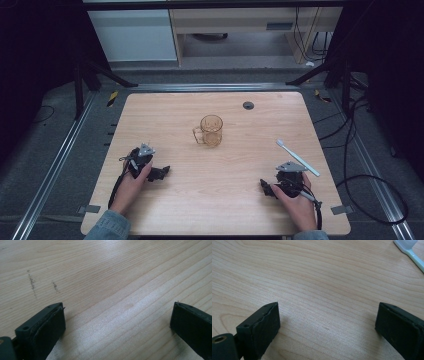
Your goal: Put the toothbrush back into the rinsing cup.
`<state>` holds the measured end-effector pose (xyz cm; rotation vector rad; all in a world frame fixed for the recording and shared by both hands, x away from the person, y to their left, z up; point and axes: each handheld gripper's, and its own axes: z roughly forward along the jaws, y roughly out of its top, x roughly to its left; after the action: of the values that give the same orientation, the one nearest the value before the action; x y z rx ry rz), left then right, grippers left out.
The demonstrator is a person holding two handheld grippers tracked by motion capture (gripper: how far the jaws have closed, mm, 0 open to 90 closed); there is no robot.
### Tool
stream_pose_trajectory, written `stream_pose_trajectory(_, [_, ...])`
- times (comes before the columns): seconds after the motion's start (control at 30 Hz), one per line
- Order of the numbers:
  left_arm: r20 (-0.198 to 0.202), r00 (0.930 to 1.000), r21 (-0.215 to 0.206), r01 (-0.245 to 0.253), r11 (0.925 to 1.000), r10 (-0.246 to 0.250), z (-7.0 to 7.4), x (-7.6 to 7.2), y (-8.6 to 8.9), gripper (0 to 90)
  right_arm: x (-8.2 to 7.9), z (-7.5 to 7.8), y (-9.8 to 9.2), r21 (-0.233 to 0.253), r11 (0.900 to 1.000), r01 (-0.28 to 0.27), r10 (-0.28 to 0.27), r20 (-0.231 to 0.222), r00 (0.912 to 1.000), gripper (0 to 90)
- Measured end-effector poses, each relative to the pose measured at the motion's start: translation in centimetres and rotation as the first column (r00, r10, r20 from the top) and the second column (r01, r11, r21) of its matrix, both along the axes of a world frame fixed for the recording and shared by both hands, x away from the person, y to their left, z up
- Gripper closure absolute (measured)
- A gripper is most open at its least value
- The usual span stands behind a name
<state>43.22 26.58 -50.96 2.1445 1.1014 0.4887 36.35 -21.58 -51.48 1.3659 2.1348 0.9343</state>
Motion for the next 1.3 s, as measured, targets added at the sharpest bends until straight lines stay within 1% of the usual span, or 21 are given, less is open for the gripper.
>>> stream_pose_trajectory(0.13, [0.0, 1.0, 0.0, 0.0, 1.0, 0.0, 0.0, 0.0, 0.0, 0.0, 0.0, 0.0, 0.0, 0.001, 1.0, 0.002, -0.002, -0.001, 1.0, 6.3])
stream_pose_trajectory(0.2, [0.0, 1.0, 0.0, -0.001, 1.0, 0.001, 0.0, 0.0, 0.0, 0.0, -0.1, 0.2, 0.0, 0.001, 1.0, -0.007, 0.007, -0.007, 0.9999, 12.4])
stream_pose_trajectory(0.3, [0.0, 1.0, 0.001, -0.001, 1.0, 0.001, 0.0, 0.0, 0.0, 0.0, -0.4, 1.4, -0.2, -0.02, 1.0, -0.018, 0.018, -0.017, 0.9997, 13.0])
stream_pose_trajectory(0.33, [0.0, 1.0, 0.001, -0.001, 1.0, 0.001, 0.0, 0.0, 0.0, 0.0, -0.4, 1.4, -0.2, -0.02, 1.0, -0.018, 0.018, -0.017, 0.9997, 13.0])
stream_pose_trajectory(0.37, [0.0, 1.0, -0.001, -0.001, 1.0, 0.001, 0.0, 0.0, 0.0, 0.0, -0.5, 2.0, -0.2, -0.048, 0.998, -0.036, 0.035, -0.026, 0.9991, 13.9])
stream_pose_trajectory(0.4, [0.0, 1.0, 0.0, -0.001, 1.0, 0.001, 0.0, 0.0, 0.0, 0.0, -0.5, 3.5, -0.1, -0.123, 0.99, -0.066, 0.06, -0.048, 0.997, 14.8])
stream_pose_trajectory(0.5, [0.0, 1.0, 0.0, -0.002, 1.0, 0.002, 0.0, 0.0, 0.0, 0.0, -0.4, 5.4, -0.4, -0.149, 0.982, -0.112, 0.103, -0.069, 0.9923, 16.0])
stream_pose_trajectory(0.53, [0.0, 1.0, 0.0, -0.002, 1.0, 0.002, 0.0, 0.0, 0.0, 0.0, -0.4, 5.4, -0.4, -0.149, 0.982, -0.112, 0.103, -0.069, 0.9923, 16.0])
stream_pose_trajectory(0.57, [0.0, 1.0, -0.001, -0.003, 1.0, 0.003, 0.0, 0.0, 0.0, 0.0, -0.2, 6.6, -0.7, -0.175, 0.975, -0.138, 0.125, -0.083, 0.9887, 16.8])
stream_pose_trajectory(0.67, [-0.001, 1.0, -0.001, -0.003, 1.0, 0.003, 0.0, 0.0, 0.0, 0.0, 0.4, 7.7, -1.6, -0.182, 0.971, -0.152, 0.134, -0.109, 0.985, 18.6])
stream_pose_trajectory(0.73, [0.0, 1.0, -0.001, -0.003, 1.0, 0.003, 0.0, 0.0, 0.0, 0.0, 0.5, 8.0, -1.8, -0.187, 0.97, -0.157, 0.136, -0.12, 0.9835, 19.5])
stream_pose_trajectory(0.8, [0.0, 1.0, -0.001, -0.003, 1.0, 0.003, 0.0, 0.0, 0.0, 0.0, 1.0, 8.7, -2.6, -0.203, 0.964, -0.171, 0.142, -0.15, 0.9785, 22.3])
stream_pose_trajectory(0.83, [-0.001, 1.0, -0.001, -0.003, 1.0, 0.003, 0.0, 0.0, 0.0, 0.0, 1.0, 8.7, -2.6, -0.203, 0.964, -0.171, 0.142, -0.15, 0.9785, 22.3])
stream_pose_trajectory(0.9, [0.0, 1.0, -0.001, -0.003, 1.0, 0.003, 0.0, 0.0, 0.0, 0.0, 1.5, 9.3, -3.4, -0.23, 0.956, -0.182, 0.141, -0.185, 0.9726, 24.8])
stream_pose_trajectory(0.93, [0.0, 1.0, -0.001, -0.003, 1.0, 0.003, 0.0, 0.0, 0.0, 0.0, 1.5, 9.3, -3.4, -0.23, 0.956, -0.182, 0.141, -0.185, 0.9726, 24.8])
stream_pose_trajectory(0.97, [-0.001, 1.0, -0.001, -0.003, 1.0, 0.003, 0.0, 0.0, 0.0, 0.0, 2.0, 9.7, -3.9, -0.225, 0.955, -0.193, 0.146, -0.209, 0.9669, 26.4])
stream_pose_trajectory(1.07, [0.0, 1.0, -0.001, -0.004, 1.0, 0.004, 0.0, 0.0, 0.0, 0.0, 2.4, 10.1, -4.4, -0.226, 0.957, -0.184, 0.133, -0.223, 0.9657, 28.3])
stream_pose_trajectory(1.1, [0.0, 1.0, -0.001, -0.004, 1.0, 0.004, 0.0, 0.0, 0.0, 0.0, 2.9, 10.6, -4.7, -0.229, 0.954, -0.192, 0.135, -0.244, 0.9605, 30.6])
stream_pose_trajectory(1.17, [-0.001, 1.0, -0.001, -0.004, 1.0, 0.004, 0.0, 0.0, 0.0, 0.0, 3.4, 11.2, -4.8, -0.226, 0.955, -0.194, 0.132, -0.262, 0.9558, 34.0])
stream_pose_trajectory(1.23, [-0.001, 1.0, -0.001, -0.004, 1.0, 0.004, 0.0, 0.0, 0.0, 0.0, 3.9, 12.0, -4.9, -0.264, 0.94, -0.215, 0.14, -0.275, 0.9511, 37.4])
stream_pose_trajectory(1.3, [-0.001, 1.0, -0.001, -0.005, 1.0, 0.005, 0.0, 0.0, 0.0, 0.0, 4.6, 12.8, -5.1, -0.261, 0.942, -0.212, 0.136, -0.281, 0.9501, 39.2])
